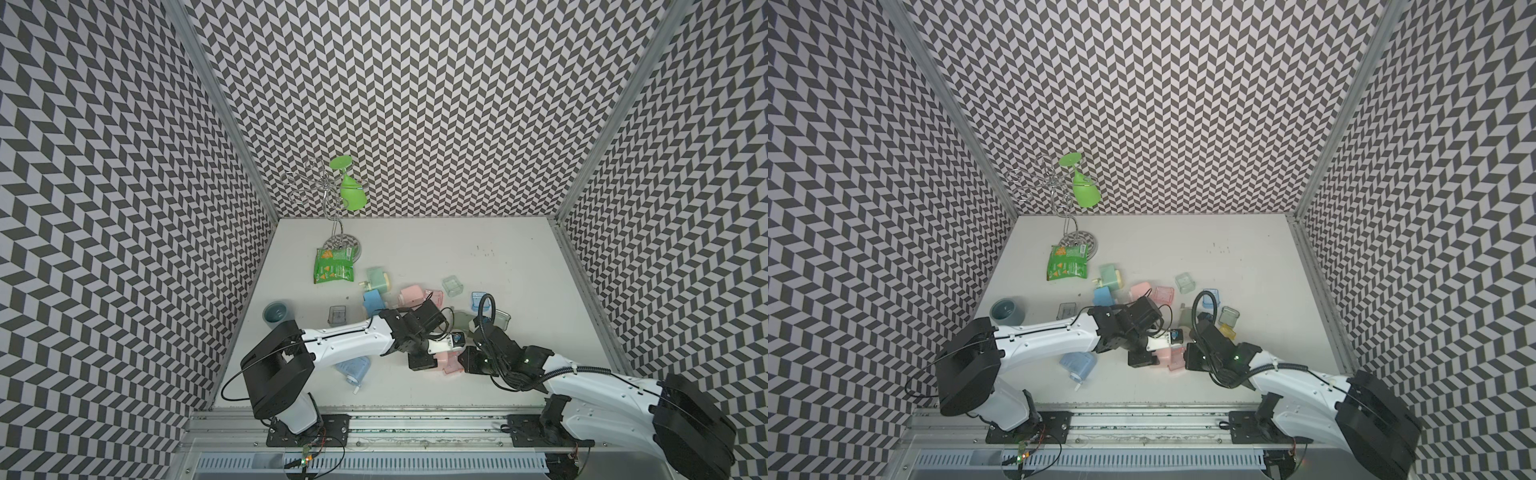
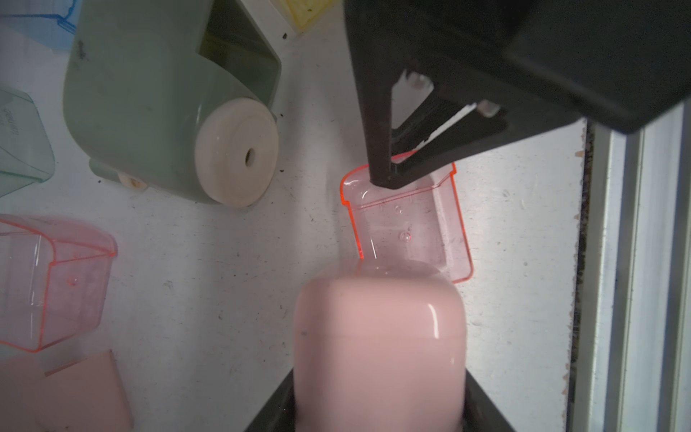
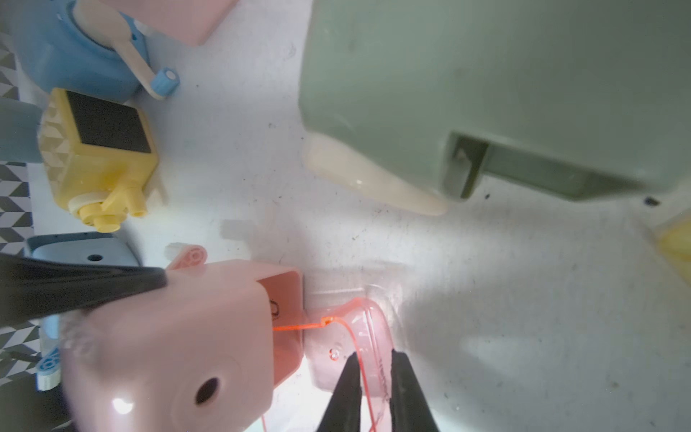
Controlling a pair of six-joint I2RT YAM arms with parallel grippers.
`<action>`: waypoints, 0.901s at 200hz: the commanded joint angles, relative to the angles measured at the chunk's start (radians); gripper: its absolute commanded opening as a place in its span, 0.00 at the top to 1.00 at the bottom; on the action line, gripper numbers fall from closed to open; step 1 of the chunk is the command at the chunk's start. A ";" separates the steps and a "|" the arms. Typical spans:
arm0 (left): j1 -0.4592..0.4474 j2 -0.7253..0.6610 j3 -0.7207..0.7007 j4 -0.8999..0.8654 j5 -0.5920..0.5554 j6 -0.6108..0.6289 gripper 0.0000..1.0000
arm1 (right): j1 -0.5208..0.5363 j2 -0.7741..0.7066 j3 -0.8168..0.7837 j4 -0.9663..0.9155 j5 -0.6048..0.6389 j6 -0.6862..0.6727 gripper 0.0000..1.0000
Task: Put the tray back into the pencil sharpener
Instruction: Close the container of the pencil sharpener.
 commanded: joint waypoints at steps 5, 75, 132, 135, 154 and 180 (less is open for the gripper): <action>-0.010 0.006 0.008 0.014 -0.002 0.010 0.50 | -0.006 0.012 0.028 0.010 0.011 0.014 0.84; -0.013 0.009 0.013 0.012 -0.004 0.010 0.50 | -0.007 0.012 0.033 0.020 0.002 0.011 0.84; -0.012 0.014 0.015 0.014 -0.007 0.008 0.50 | -0.007 0.015 0.032 0.058 -0.053 0.000 0.85; -0.013 0.014 0.014 0.014 -0.008 0.008 0.50 | -0.007 0.014 0.031 0.059 -0.054 0.002 0.85; -0.013 0.015 0.014 0.013 -0.009 0.008 0.50 | -0.007 0.009 0.025 0.059 -0.052 0.016 0.85; -0.015 0.015 0.017 0.012 -0.013 0.007 0.50 | -0.008 0.006 0.017 0.045 -0.023 0.044 0.88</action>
